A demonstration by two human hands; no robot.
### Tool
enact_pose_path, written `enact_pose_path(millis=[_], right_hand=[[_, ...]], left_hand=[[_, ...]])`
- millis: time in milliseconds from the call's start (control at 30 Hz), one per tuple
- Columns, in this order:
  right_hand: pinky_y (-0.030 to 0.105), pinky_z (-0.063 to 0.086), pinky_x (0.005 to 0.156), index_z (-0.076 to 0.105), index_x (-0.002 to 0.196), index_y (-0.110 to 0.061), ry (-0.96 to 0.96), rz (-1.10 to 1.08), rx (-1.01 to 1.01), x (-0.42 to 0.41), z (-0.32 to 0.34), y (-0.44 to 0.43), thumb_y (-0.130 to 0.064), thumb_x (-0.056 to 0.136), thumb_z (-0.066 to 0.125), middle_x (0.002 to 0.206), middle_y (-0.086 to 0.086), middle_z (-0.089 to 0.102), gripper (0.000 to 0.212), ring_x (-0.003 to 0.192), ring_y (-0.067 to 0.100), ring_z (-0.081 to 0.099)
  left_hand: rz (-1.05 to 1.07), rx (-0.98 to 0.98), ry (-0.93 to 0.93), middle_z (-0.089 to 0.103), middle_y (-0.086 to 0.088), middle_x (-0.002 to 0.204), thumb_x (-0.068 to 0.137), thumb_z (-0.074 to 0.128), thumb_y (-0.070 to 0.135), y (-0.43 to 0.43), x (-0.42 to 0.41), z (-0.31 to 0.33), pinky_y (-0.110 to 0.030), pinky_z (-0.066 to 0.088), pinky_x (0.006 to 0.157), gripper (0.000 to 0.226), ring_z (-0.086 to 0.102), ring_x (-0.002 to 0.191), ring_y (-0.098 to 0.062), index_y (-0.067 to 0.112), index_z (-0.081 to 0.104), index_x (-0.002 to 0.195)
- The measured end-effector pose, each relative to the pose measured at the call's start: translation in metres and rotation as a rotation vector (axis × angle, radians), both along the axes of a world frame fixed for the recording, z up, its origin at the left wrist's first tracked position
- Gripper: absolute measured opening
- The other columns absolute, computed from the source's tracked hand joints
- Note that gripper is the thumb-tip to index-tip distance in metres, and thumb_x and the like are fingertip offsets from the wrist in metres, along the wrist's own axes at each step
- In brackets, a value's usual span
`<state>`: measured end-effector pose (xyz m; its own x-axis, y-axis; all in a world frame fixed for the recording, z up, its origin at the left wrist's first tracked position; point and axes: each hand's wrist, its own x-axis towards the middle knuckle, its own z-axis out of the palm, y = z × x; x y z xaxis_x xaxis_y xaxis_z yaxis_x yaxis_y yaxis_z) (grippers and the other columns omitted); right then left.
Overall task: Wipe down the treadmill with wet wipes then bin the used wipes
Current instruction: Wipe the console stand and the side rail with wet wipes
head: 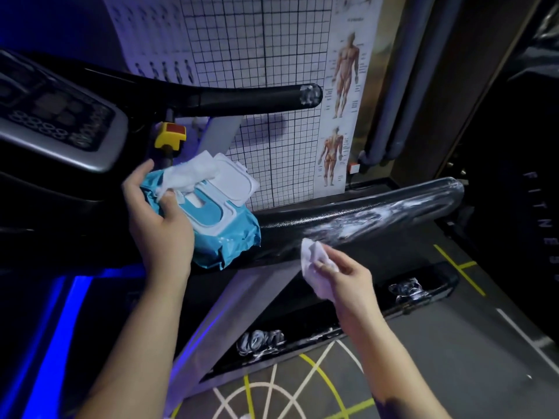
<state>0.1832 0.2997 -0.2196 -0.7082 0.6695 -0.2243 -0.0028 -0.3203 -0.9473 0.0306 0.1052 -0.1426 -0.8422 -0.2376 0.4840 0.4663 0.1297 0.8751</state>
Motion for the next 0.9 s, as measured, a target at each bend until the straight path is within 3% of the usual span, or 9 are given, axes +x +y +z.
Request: enact_pose_path(millis=[167, 267, 367, 467, 567, 633, 767, 900], right_hand=[[0.023, 0.054, 0.09, 0.081, 0.094, -0.025, 0.068, -0.266, 0.33, -0.017, 0.005, 0.0, 0.005, 0.087, 0.065, 0.092, -0.01, 0.078, 0.035, 0.096, 0.004, 0.072], [0.024, 0.054, 0.089, 0.082, 0.095, -0.02, 0.063, -0.244, 0.643, -0.037, -0.002, -0.006, 0.003, 0.084, 0.073, 0.094, -0.012, 0.076, 0.026, 0.094, 0.003, 0.07], [0.02, 0.049, 0.085, 0.08, 0.094, -0.029, -0.02, -0.203, 0.787, -0.052, -0.011, -0.008, 0.003, 0.081, 0.072, 0.096, -0.018, 0.071, 0.035, 0.097, 0.006, 0.061], [0.014, 0.045, 0.082, 0.08, 0.091, -0.033, 0.027, -0.187, 0.792, -0.053, -0.013, -0.001, -0.002, 0.083, 0.075, 0.095, -0.018, 0.071, 0.032, 0.097, 0.007, 0.06], [0.019, 0.05, 0.081, 0.081, 0.089, -0.019, 0.194, -0.078, 0.608, -0.052, -0.01, 0.002, 0.008, 0.084, 0.073, 0.093, -0.006, 0.073, 0.028, 0.091, 0.01, 0.068], [0.016, 0.049, 0.078, 0.081, 0.088, -0.018, 0.186, -0.077, 0.634, -0.053, -0.01, 0.003, 0.01, 0.083, 0.072, 0.091, -0.005, 0.072, 0.029, 0.089, 0.01, 0.069], [0.015, 0.049, 0.076, 0.081, 0.089, -0.022, 0.092, -0.158, 0.671, -0.054, -0.019, 0.013, 0.005, 0.083, 0.07, 0.094, -0.01, 0.067, 0.03, 0.088, 0.006, 0.066], [0.014, 0.052, 0.078, 0.079, 0.106, -0.017, 0.129, -0.103, 0.656, -0.05, -0.028, 0.01, -0.006, 0.087, 0.076, 0.108, -0.002, 0.062, 0.022, 0.096, 0.006, 0.066]], left_hand=[[0.005, 0.011, -0.005, 0.058, 0.007, 0.139, 0.1, 0.047, 0.003, -0.004, 0.0, 0.003, -0.017, 0.046, 0.107, 0.051, 0.057, 0.131, -0.008, 0.025, 0.053, 0.146], [0.01, 0.0, 0.003, 0.058, 0.005, 0.142, 0.1, 0.047, 0.002, 0.0, 0.002, 0.006, -0.017, 0.047, 0.107, 0.052, 0.057, 0.132, -0.01, 0.025, 0.053, 0.146], [0.004, -0.012, 0.004, 0.058, 0.003, 0.144, 0.102, 0.046, 0.0, 0.007, 0.007, 0.01, -0.008, 0.045, 0.098, 0.051, 0.057, 0.131, -0.01, 0.025, 0.053, 0.146], [0.004, -0.005, 0.003, 0.057, 0.006, 0.14, 0.103, 0.046, 0.001, 0.013, 0.009, 0.013, -0.003, 0.044, 0.094, 0.05, 0.057, 0.128, -0.005, 0.025, 0.053, 0.146], [0.022, -0.019, 0.014, 0.056, 0.008, 0.137, 0.102, 0.046, -0.001, 0.018, 0.009, 0.014, -0.002, 0.041, 0.095, 0.05, 0.055, 0.12, 0.005, 0.02, 0.052, 0.147], [0.021, -0.016, 0.004, 0.055, 0.01, 0.138, 0.102, 0.046, -0.001, 0.022, 0.008, 0.012, -0.003, 0.041, 0.096, 0.05, 0.056, 0.119, 0.008, 0.021, 0.052, 0.147], [0.019, -0.031, -0.007, 0.057, 0.009, 0.143, 0.102, 0.047, 0.001, 0.028, 0.005, 0.007, -0.011, 0.045, 0.104, 0.051, 0.055, 0.132, -0.005, 0.027, 0.052, 0.146], [0.036, -0.048, -0.004, 0.057, 0.006, 0.144, 0.102, 0.047, 0.001, 0.031, 0.003, 0.003, -0.012, 0.046, 0.103, 0.052, 0.056, 0.133, -0.009, 0.027, 0.052, 0.147]])
